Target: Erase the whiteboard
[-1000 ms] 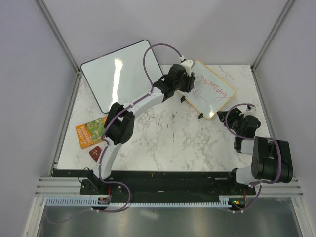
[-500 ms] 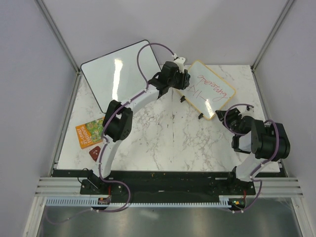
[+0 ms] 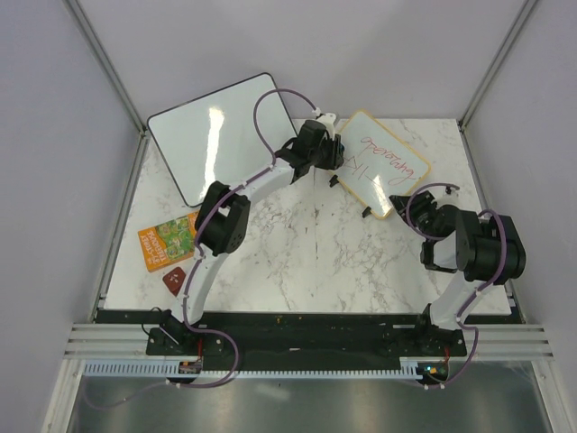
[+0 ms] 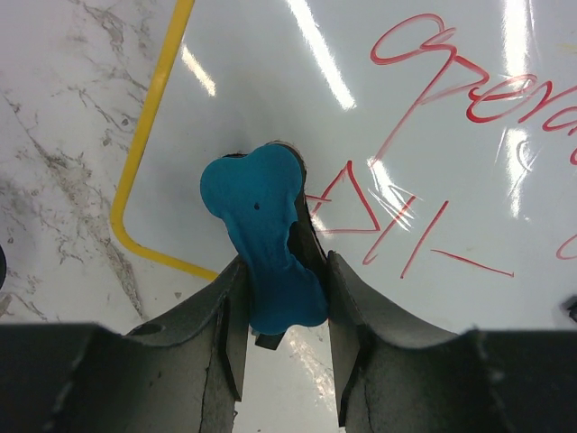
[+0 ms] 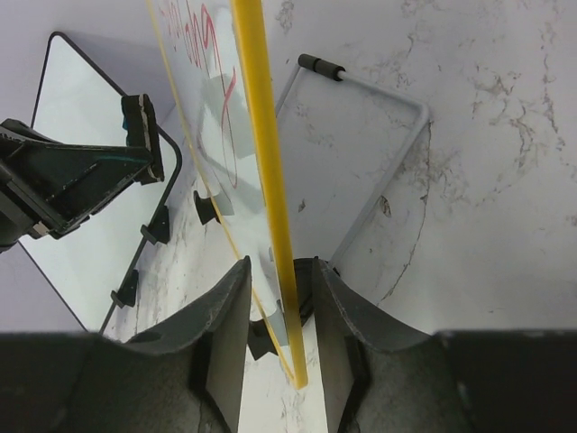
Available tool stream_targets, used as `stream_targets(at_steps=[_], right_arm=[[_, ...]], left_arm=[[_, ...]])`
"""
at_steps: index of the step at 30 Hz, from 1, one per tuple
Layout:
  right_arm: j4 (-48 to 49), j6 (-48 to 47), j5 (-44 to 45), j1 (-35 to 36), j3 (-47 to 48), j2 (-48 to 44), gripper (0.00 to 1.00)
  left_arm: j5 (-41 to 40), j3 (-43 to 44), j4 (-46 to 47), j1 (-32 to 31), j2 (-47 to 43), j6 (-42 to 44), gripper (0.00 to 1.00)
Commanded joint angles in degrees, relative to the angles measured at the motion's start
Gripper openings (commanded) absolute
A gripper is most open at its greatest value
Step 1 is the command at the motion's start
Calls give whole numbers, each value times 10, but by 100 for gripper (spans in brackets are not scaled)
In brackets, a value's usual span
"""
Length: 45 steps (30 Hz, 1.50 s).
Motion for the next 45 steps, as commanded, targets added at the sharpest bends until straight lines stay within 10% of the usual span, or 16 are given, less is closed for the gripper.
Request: stream_targets(at_steps=[1, 23, 45], right_arm=[[-5, -13, -9, 7, 23, -7, 38], [-114, -63, -11, 20, 30, -16, 0], [-231, -120, 20, 38, 34, -64, 0]], left_arm=[[-10, 28, 17, 1, 10, -37, 2], [-34, 36, 30, 11, 30, -79, 2], [157, 78, 35, -58, 76, 24, 2]])
